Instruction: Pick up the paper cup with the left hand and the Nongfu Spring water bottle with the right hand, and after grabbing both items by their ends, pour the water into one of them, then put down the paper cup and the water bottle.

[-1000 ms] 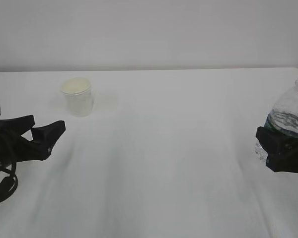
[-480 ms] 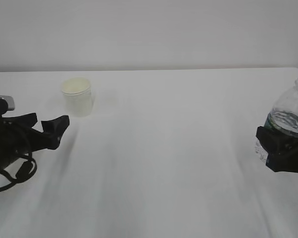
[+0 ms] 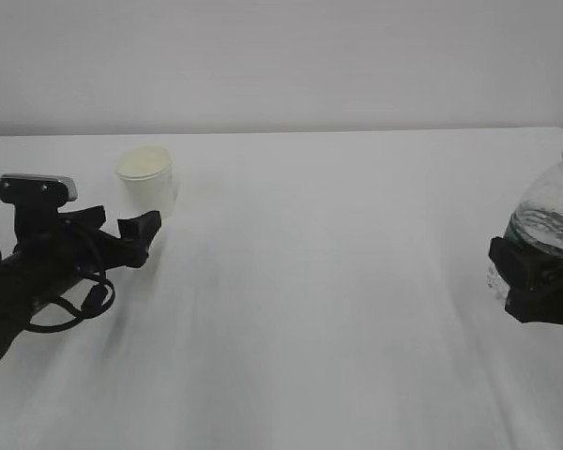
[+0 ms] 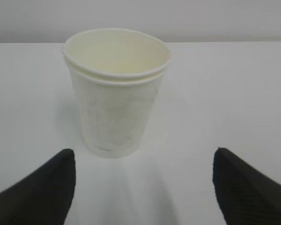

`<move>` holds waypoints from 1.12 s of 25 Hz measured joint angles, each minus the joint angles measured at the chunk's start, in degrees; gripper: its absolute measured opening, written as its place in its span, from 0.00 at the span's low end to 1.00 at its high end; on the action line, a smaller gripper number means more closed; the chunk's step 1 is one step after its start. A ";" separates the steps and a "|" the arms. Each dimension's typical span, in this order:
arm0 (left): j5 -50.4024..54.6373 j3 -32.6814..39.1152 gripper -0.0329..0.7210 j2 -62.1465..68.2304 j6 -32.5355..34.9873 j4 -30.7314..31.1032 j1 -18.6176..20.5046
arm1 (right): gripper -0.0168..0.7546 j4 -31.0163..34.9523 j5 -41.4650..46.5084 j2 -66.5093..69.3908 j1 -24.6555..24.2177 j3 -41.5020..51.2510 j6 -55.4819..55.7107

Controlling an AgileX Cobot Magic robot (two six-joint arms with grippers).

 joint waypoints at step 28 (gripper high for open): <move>-0.04 -15.56 0.94 11.40 0.00 -0.45 0.00 | 0.60 1.03 0.00 0.00 0.00 0.00 -2.74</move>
